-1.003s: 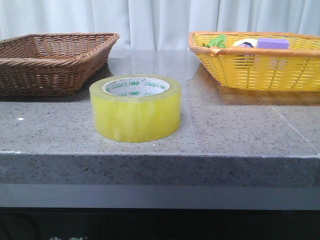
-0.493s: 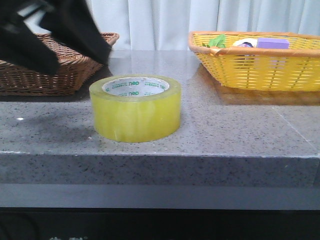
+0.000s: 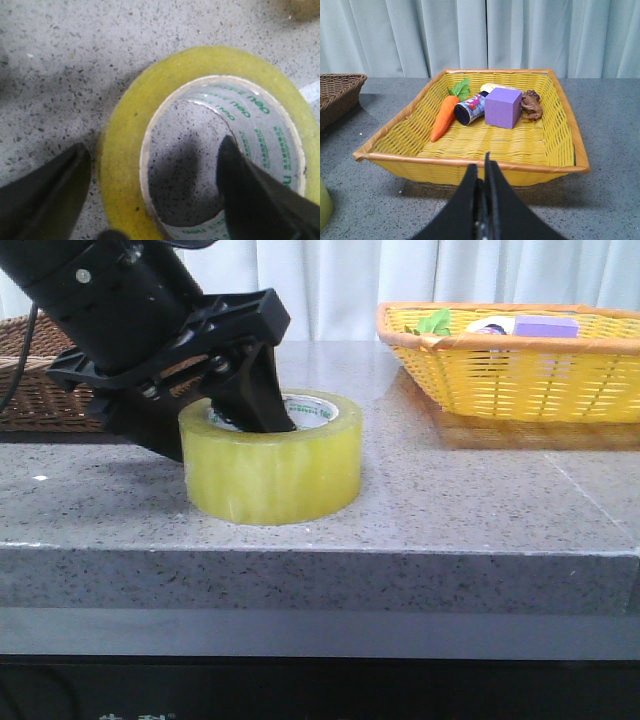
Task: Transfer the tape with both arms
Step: 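Lower the left gripper into the tape roll's hole and grasp it, then lift the tape roll with the left gripper into the brown basket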
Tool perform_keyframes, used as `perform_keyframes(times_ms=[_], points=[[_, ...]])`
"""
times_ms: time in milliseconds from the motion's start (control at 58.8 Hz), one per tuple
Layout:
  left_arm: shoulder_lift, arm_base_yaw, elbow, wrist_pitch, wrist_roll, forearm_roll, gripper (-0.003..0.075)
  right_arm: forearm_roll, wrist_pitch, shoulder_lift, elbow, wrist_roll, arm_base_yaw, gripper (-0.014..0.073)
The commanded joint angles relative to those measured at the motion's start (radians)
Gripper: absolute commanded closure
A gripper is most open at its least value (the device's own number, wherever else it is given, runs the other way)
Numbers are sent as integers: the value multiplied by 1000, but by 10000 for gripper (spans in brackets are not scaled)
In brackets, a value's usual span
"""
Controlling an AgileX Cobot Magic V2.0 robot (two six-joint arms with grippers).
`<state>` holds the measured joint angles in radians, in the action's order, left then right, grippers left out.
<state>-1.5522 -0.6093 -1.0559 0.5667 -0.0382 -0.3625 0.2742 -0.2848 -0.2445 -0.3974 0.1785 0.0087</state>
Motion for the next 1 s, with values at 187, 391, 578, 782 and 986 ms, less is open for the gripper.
perform_keyframes(times_ms=[187,391,578,782,986], points=[[47,-7,-42,-34,4,-20,609,11,86,-10,-25,6,-5,683],[108,-4,-123,-34,4,60,624,11,81,-10,-25,6,-5,683],[147,59,-259,-77,4,209,624,11,81,-10,-25,6,-5,683],[110,225,-355,-123,4,254,624,11,78,-10,-25,6,-5,683],[23,407,-372,-123,4,250,624,11,63,-10,-25,6,-5,683]])
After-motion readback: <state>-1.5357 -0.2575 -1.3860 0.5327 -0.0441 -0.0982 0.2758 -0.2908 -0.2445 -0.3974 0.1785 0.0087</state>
